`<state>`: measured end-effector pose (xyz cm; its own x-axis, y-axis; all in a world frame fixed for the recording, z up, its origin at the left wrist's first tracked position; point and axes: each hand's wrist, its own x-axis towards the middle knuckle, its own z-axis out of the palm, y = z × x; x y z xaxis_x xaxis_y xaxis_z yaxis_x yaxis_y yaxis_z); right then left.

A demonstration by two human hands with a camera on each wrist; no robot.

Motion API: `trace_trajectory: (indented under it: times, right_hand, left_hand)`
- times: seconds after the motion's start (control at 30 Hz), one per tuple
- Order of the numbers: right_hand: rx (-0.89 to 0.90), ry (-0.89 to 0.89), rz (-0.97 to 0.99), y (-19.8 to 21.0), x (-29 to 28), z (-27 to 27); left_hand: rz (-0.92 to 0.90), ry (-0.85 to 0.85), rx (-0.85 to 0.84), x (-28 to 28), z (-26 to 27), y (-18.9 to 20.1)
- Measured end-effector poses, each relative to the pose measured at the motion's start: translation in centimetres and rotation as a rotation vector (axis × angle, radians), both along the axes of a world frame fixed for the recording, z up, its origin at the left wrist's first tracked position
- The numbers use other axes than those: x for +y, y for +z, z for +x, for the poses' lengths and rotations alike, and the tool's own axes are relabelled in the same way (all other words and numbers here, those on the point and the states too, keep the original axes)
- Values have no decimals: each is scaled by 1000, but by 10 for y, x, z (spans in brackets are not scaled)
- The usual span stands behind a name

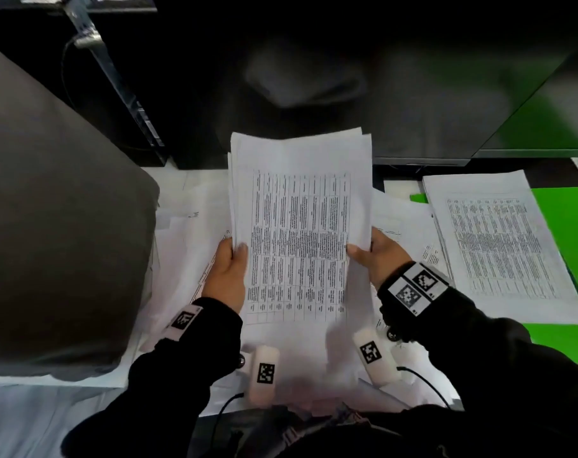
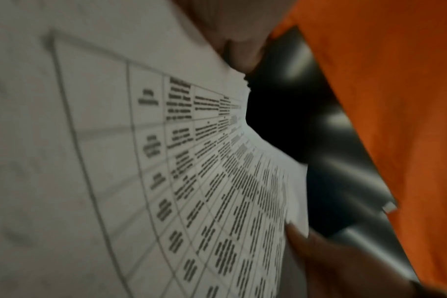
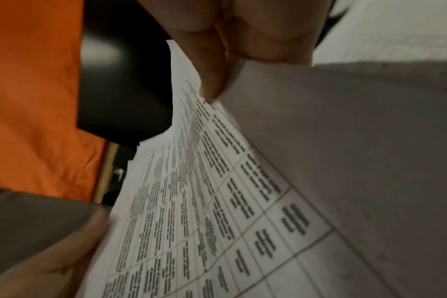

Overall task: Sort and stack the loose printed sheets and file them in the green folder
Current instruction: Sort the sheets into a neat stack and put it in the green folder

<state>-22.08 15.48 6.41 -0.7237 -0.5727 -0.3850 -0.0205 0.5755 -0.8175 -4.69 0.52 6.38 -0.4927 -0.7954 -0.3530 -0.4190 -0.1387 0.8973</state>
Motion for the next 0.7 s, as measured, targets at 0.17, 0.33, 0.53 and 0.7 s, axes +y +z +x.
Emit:
trace_trajectory:
  times: [0.17,0.33,0.53,0.7]
  right_hand:
    - [153,-120,-262,43,-2,-6]
    - [209,-144,-347,45,2,0]
    - [195,-90,-180,22,0,5]
    - [168,-158,-174,23,-7,2]
  left_hand:
    - [-149,-6,191,-3,-9,26]
    - [-187,9,312,2,-14,39]
    - [-106,-25,197,1,-15,14]
    - [-85,-6,129,0,-21,10]
